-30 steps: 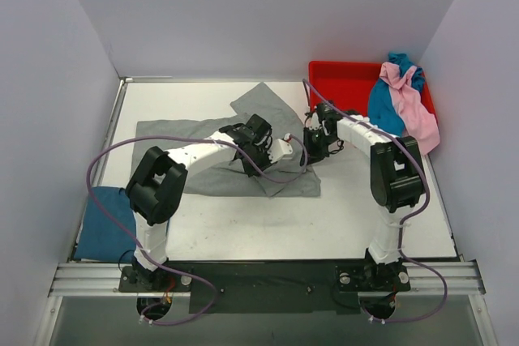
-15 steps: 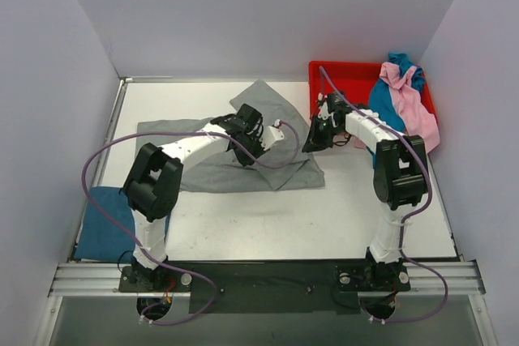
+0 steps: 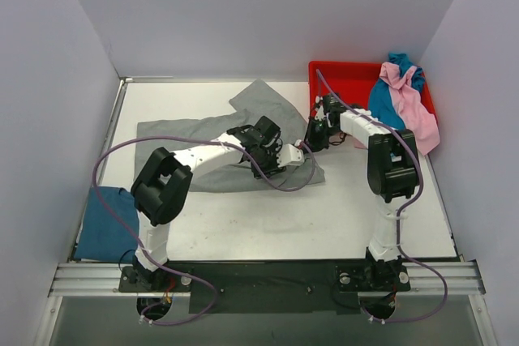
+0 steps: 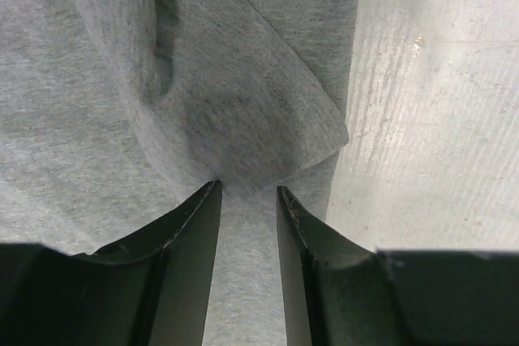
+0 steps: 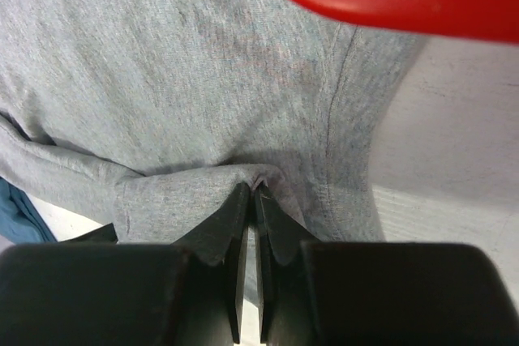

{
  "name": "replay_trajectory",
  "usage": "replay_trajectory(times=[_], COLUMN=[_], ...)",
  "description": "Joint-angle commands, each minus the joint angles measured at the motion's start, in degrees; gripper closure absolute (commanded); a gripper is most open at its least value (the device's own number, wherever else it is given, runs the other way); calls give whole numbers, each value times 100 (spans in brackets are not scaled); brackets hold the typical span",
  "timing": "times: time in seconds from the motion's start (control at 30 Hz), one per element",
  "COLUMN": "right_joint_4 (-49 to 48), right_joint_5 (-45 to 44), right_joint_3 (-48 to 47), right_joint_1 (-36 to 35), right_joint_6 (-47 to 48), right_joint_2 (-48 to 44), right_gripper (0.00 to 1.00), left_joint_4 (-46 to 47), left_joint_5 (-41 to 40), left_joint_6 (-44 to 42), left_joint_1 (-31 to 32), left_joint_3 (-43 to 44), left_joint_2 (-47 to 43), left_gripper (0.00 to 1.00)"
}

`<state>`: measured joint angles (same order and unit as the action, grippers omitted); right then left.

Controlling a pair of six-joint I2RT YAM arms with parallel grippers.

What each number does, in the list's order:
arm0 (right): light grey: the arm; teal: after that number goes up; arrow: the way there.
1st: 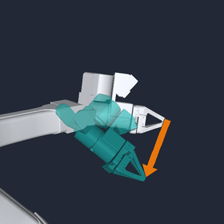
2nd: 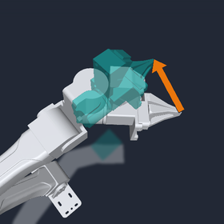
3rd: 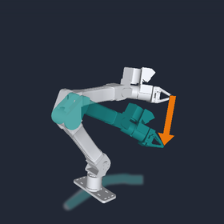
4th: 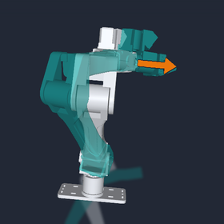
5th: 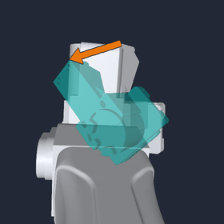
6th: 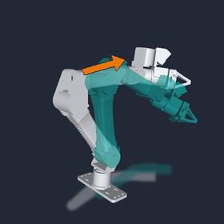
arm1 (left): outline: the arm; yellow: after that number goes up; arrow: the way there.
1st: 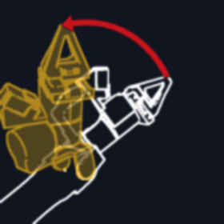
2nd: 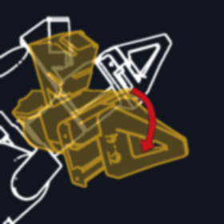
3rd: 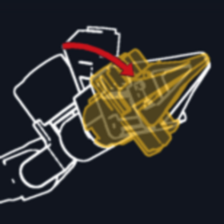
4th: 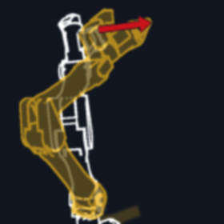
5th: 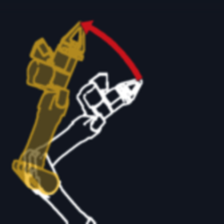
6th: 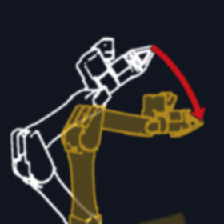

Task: Fold and stack the t-shirts
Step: Fold the flattened tshirt in 1/3 of the way

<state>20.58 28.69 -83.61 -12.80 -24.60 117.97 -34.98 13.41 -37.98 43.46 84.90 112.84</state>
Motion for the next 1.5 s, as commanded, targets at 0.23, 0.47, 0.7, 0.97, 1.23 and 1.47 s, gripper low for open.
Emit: replay_trajectory(times=[0.23,0.47,0.7,0.97,1.23,1.47], right_joint_4=[499,659,-114,-28,139,105], right_joint_5=[-477,-1077,-268,-610,-382,294], right_joint_3=[38,827,1839,2156,1928,1243], right_joint_1=[-56,-425,-390,-179,-188,-206], right_joint_6=[437,765,193,192,516,677], right_joint_2=[-756,-1785,-1550,-1233,-1487,-1857], right_gripper=[66,74,100,100,100,100], left_joint_4=[1020,755,862,993,1003,-314], left_joint_5=[-769,-646,-796,-866,-1121,-349], left_joint_6=[132,334,414,177,246,677], left_joint_1=[75,-127,-434,-628,-646,-927], left_joint_3=[-370,-79,26,-52,122,1439], left_joint_2=[107,81,133,283,406,116], left_gripper=[100,100,100,100,62,67])
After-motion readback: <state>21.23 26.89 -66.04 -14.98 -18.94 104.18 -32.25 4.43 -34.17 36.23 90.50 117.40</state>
